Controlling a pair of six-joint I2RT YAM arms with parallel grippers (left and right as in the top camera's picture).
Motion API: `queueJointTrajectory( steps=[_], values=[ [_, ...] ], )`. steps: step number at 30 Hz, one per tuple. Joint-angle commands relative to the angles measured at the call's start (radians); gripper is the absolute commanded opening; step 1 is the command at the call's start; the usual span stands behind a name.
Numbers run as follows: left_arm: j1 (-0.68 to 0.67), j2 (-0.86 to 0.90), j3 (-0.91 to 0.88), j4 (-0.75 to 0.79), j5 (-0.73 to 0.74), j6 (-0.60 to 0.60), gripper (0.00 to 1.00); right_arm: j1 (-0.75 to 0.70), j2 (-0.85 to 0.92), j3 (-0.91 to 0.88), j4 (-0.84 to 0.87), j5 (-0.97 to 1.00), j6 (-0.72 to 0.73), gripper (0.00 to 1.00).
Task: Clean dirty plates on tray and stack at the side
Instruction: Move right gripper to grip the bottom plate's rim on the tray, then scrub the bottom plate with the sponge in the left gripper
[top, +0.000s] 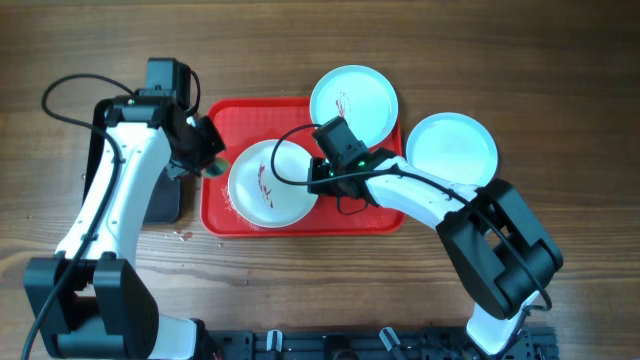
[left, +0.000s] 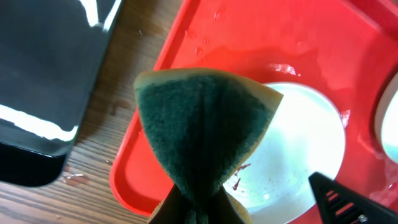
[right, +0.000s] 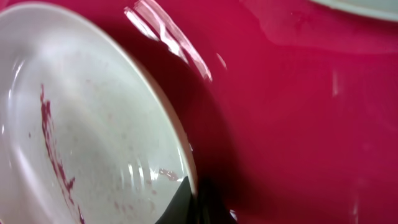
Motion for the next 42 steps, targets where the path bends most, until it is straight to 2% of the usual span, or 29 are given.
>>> queueJointTrajectory(
  steps=[1,5,8,14,16,21,24,29,33,37,42],
  values=[
    [-0.043,0.01,-0.102,0.089,0.09,0.009,0.04,-0.009,0.031,0.016,0.003,-0.019,0.016,0.04],
    [-0.119,0.011,-0.245,0.233,0.089,0.025,0.04,-0.01,0.031,0.016,0.006,-0.035,0.015,0.04],
    [-0.188,0.039,-0.319,0.332,0.08,0.082,0.04,-0.01,0.031,0.016,0.011,-0.039,0.011,0.04],
    [-0.287,0.135,-0.338,0.36,-0.038,0.094,0.04,-0.01,0.031,0.016,0.013,-0.051,-0.007,0.04],
    [-0.298,0.151,-0.338,0.364,-0.011,0.095,0.04,-0.01,0.031,0.016,0.014,-0.051,-0.007,0.04],
    [-0.335,0.155,-0.338,0.439,0.195,0.096,0.04,-0.01,0.031,0.016,0.016,-0.051,-0.008,0.04],
    [-0.337,0.155,-0.338,0.517,0.198,0.03,0.04,-0.01,0.031,0.016,0.013,-0.052,-0.013,0.04],
    [-0.307,0.155,-0.336,0.615,0.136,0.029,0.04,-0.01,0.031,0.016,0.01,-0.056,-0.024,0.04],
    [-0.249,0.162,-0.336,0.62,-0.031,0.031,0.04,-0.01,0.031,0.016,0.011,-0.062,-0.026,0.04],
    [-0.163,0.203,-0.336,0.555,0.0,0.03,0.04,-0.01,0.031,0.016,0.011,-0.062,-0.026,0.04],
    [-0.081,0.204,-0.317,0.339,0.048,0.031,0.04,-0.01,0.031,0.016,0.012,-0.062,-0.026,0.04]
  ],
)
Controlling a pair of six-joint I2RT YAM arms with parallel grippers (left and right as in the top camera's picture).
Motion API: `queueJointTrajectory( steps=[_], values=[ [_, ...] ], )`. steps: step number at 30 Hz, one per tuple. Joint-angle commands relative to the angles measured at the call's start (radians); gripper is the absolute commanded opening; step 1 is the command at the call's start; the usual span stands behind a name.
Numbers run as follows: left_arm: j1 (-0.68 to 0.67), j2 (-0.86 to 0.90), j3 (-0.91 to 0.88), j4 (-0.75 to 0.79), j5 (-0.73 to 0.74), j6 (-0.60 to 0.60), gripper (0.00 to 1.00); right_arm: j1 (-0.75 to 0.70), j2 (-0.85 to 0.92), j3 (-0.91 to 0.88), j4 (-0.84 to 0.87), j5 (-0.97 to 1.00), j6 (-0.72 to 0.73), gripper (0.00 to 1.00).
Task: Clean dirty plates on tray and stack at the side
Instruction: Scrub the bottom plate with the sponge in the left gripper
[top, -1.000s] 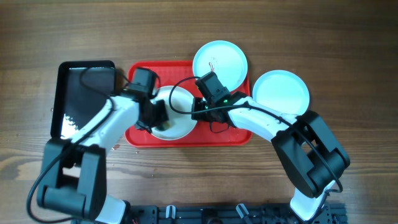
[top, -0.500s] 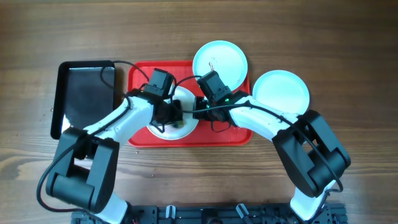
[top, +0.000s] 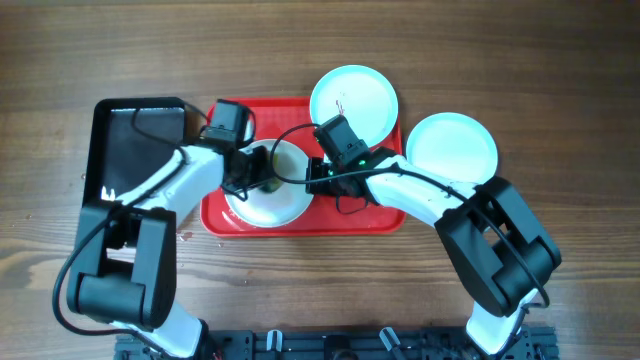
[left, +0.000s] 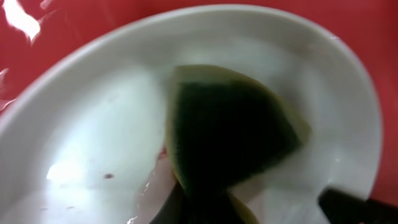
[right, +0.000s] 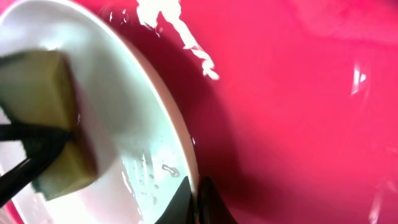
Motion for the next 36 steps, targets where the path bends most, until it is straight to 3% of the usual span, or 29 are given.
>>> queueJointTrajectory(
  steps=[1,10,17,27,29,33,36],
  values=[
    [0.076,0.056,-0.021,-0.147,-0.087,-0.008,0.04,-0.006,0.02,0.016,-0.009,0.009,-0.014,0.04],
    [0.092,0.056,0.143,-0.422,-0.1,0.09,0.04,-0.006,0.02,0.016,-0.008,0.008,-0.018,0.04],
    [0.066,0.068,0.162,-0.175,-0.122,0.097,0.04,-0.006,0.02,0.016,-0.008,0.0,-0.022,0.04],
    [-0.093,0.21,0.169,-0.117,-0.159,0.123,0.04,-0.006,0.02,0.016,-0.005,-0.003,-0.021,0.04],
    [-0.124,0.209,0.193,-0.117,-0.13,0.134,0.04,-0.006,0.02,0.016,-0.005,-0.003,-0.021,0.04],
    [-0.187,0.209,0.222,-0.055,0.198,0.254,0.04,-0.006,0.02,0.016,-0.005,-0.01,-0.024,0.04],
    [-0.218,0.209,0.222,-0.051,0.302,0.253,0.04,-0.006,0.02,0.016,-0.006,-0.014,-0.034,0.04]
  ],
)
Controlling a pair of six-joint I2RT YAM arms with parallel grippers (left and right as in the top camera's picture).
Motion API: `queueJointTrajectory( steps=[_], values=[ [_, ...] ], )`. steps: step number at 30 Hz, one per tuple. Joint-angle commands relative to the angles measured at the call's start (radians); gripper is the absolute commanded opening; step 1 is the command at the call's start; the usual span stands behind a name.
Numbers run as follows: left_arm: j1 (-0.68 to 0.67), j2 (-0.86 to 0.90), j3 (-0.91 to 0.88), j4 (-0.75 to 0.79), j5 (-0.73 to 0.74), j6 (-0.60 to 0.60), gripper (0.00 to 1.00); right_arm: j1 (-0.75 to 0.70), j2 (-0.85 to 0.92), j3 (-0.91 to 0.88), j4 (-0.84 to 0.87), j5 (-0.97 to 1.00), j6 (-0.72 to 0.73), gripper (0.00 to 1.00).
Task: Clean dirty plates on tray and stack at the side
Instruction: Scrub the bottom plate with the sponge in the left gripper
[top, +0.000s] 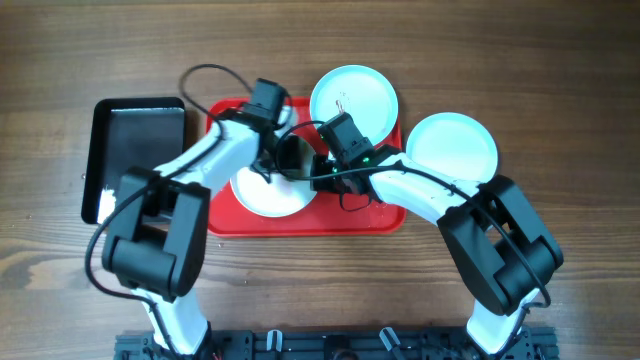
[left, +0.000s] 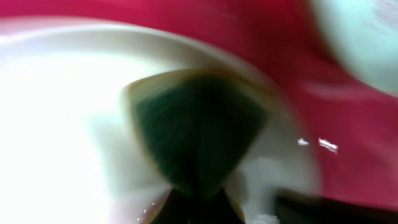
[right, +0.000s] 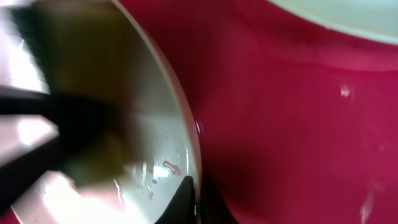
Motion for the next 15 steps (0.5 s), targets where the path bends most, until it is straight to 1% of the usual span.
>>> queueJointTrajectory(
  steps=[1,5,7,9,12,13,15],
  values=[
    [-0.059,0.043,-0.009,-0.035,0.278,0.058,0.04,0.014,0.019,0.016,-0.001,-0.033,-0.025,0.04],
    [-0.065,0.043,-0.009,-0.178,0.276,0.063,0.04,0.014,0.019,0.016,-0.001,-0.033,-0.026,0.04],
    [-0.056,0.043,-0.009,-0.228,0.236,0.071,0.04,0.014,0.019,0.016,-0.001,-0.033,-0.026,0.04],
    [-0.04,0.043,-0.009,-0.278,0.196,0.115,0.04,0.014,0.019,0.016,-0.001,-0.033,-0.026,0.04],
    [-0.004,0.043,-0.009,-0.33,0.042,0.112,0.04,0.014,0.019,0.016,-0.003,-0.034,-0.026,0.04],
    [0.014,0.043,-0.009,-0.34,-0.038,0.089,0.04,0.014,0.019,0.016,-0.003,-0.035,-0.026,0.04],
    [0.05,0.043,-0.009,-0.343,-0.196,-0.002,0.04,0.014,0.019,0.016,-0.002,-0.037,-0.026,0.04]
  ],
)
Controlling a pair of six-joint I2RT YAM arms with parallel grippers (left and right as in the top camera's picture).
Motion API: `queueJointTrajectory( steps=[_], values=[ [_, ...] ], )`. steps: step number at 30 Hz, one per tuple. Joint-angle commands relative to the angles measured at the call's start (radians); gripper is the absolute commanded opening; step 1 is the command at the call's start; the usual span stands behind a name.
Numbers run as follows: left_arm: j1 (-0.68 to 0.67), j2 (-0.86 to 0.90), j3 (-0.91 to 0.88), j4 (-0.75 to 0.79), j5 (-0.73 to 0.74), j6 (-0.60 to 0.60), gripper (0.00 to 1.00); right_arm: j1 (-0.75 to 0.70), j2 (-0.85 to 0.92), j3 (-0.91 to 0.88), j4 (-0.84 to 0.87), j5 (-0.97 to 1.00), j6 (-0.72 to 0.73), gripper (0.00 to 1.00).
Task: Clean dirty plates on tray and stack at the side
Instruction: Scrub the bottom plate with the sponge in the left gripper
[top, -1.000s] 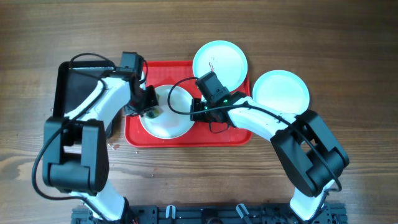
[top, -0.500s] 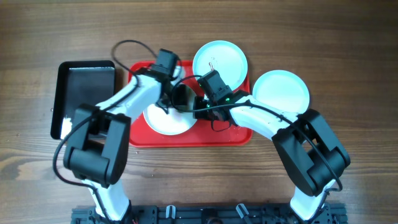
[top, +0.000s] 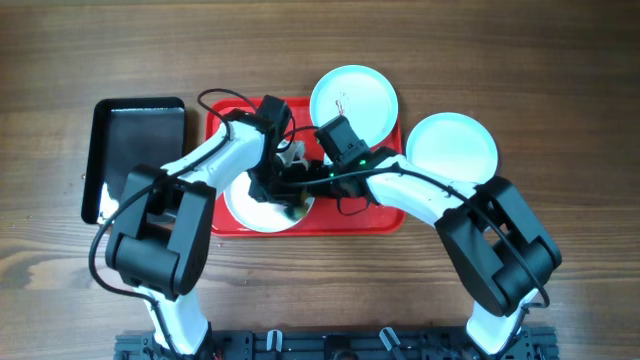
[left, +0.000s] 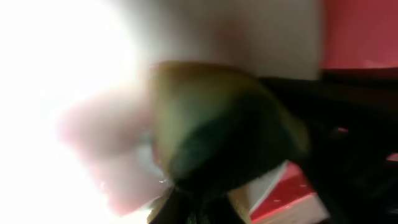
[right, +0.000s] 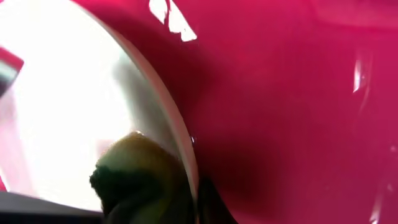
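A white plate (top: 250, 205) lies in the red tray (top: 345, 218). My left gripper (top: 287, 193) is shut on a yellow-green sponge (left: 217, 127), which presses on the plate's near right part, next to the rim. The left wrist view is blurred, with the plate (left: 81, 87) washed out white. My right gripper (top: 318, 180) is shut on the plate's right rim (right: 181, 140), and the sponge (right: 134, 174) shows just inside that rim. A second plate (top: 353, 100) with a thin red smear leans on the tray's far right corner.
A clean white plate (top: 451, 148) rests on the table right of the tray. A black rectangular tray (top: 135, 150) lies to the left. The tray floor (right: 292, 99) is wet and glossy. Both arms cross over the tray's middle.
My left gripper with the sponge has moved from the far right part of the plate to its near right part, beside the held rim. The right gripper still grips the rim.
First my left gripper held the sponge over the tray's left edge, and the plate showed a red smear, its rim in my right gripper. Then the sponge was on the plate's middle, then its far right, now its near right. No smear shows where the plate is visible.
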Motion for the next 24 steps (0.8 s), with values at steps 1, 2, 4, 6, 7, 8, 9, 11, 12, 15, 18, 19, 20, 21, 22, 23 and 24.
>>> queueJointTrajectory(
  steps=[1,2,4,6,7,8,9,11,12,15,18,19,20,21,22,23,24],
  values=[
    [0.07,0.031,-0.016,-0.019,-0.354,-0.118,0.04,-0.003,0.019,0.016,0.008,0.005,0.0,0.04],
    [0.083,0.031,-0.016,-0.018,-0.426,-0.174,0.04,-0.003,0.019,0.016,0.008,0.005,0.0,0.04],
    [0.106,0.031,-0.016,-0.007,-0.574,-0.294,0.04,-0.003,0.019,0.016,0.008,0.005,0.0,0.04],
    [0.112,0.031,-0.016,0.014,-0.647,-0.356,0.04,-0.003,0.019,0.016,0.008,0.005,0.0,0.04],
    [0.112,0.031,-0.016,0.034,-0.674,-0.373,0.04,-0.003,0.019,0.016,0.008,0.005,0.0,0.04],
    [0.111,0.031,-0.016,0.051,-0.688,-0.386,0.04,-0.003,0.019,0.016,0.008,0.005,0.0,0.04],
    [0.109,0.031,-0.016,0.075,-0.691,-0.388,0.04,-0.003,0.019,0.016,0.008,0.005,0.0,0.04],
    [0.109,0.031,-0.016,0.105,-0.692,-0.388,0.04,-0.003,0.019,0.016,0.008,0.005,0.0,0.04],
    [0.109,0.031,-0.016,0.129,-0.692,-0.388,0.04,-0.003,0.019,0.016,0.008,0.005,0.0,0.04],
    [0.107,0.031,-0.016,0.193,-0.692,-0.388,0.04,-0.003,0.019,0.016,0.009,0.005,0.0,0.04],
    [0.092,0.031,-0.016,0.278,-0.636,-0.33,0.04,-0.003,0.019,0.016,0.01,0.001,0.0,0.04],
    [0.079,0.031,-0.016,0.333,-0.509,-0.248,0.04,-0.003,0.019,0.016,0.01,0.001,0.0,0.04],
    [0.068,0.031,-0.016,0.365,-0.405,-0.191,0.04,-0.003,0.019,0.016,0.01,0.001,0.0,0.04],
    [0.059,0.031,-0.016,0.386,-0.316,-0.146,0.04,-0.003,0.019,0.016,0.01,0.001,-0.002,0.05],
    [0.039,0.031,-0.016,0.416,-0.148,-0.058,0.04,-0.003,0.019,0.016,0.01,0.001,-0.004,0.05],
    [0.029,0.031,-0.016,0.422,-0.069,-0.016,0.06,-0.003,0.019,0.016,0.01,0.001,-0.005,0.04],
    [0.018,0.031,-0.016,0.422,-0.008,0.019,0.06,-0.003,0.019,0.016,0.01,0.001,-0.008,0.04]
  ],
)
